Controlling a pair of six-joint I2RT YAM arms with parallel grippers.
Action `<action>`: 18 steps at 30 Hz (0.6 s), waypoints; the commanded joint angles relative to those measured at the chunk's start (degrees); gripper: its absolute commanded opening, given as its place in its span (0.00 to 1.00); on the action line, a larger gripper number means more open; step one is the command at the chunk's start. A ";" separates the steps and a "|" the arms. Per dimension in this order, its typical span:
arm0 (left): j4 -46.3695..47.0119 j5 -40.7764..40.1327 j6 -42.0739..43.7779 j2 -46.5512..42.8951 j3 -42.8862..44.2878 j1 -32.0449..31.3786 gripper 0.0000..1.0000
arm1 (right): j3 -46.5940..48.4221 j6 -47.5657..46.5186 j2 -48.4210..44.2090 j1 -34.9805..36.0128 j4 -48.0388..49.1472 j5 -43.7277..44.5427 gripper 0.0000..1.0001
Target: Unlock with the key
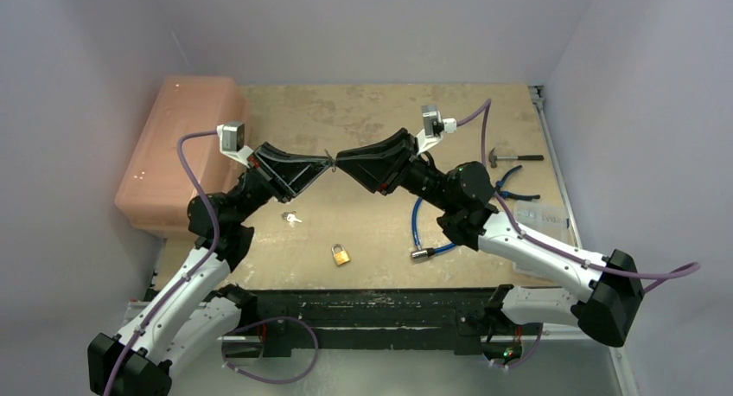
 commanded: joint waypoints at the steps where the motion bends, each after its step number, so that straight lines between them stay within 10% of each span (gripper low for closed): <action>1: 4.27 0.03 -0.99 0.10 -0.11 -0.18 0.00 | 2.29 0.32 0.19 0.00 0.96 -1.34 0.31; 18: 6.29 -0.25 -1.85 0.43 -0.77 -0.18 0.00 | 1.68 1.36 1.20 0.00 1.26 -2.32 0.28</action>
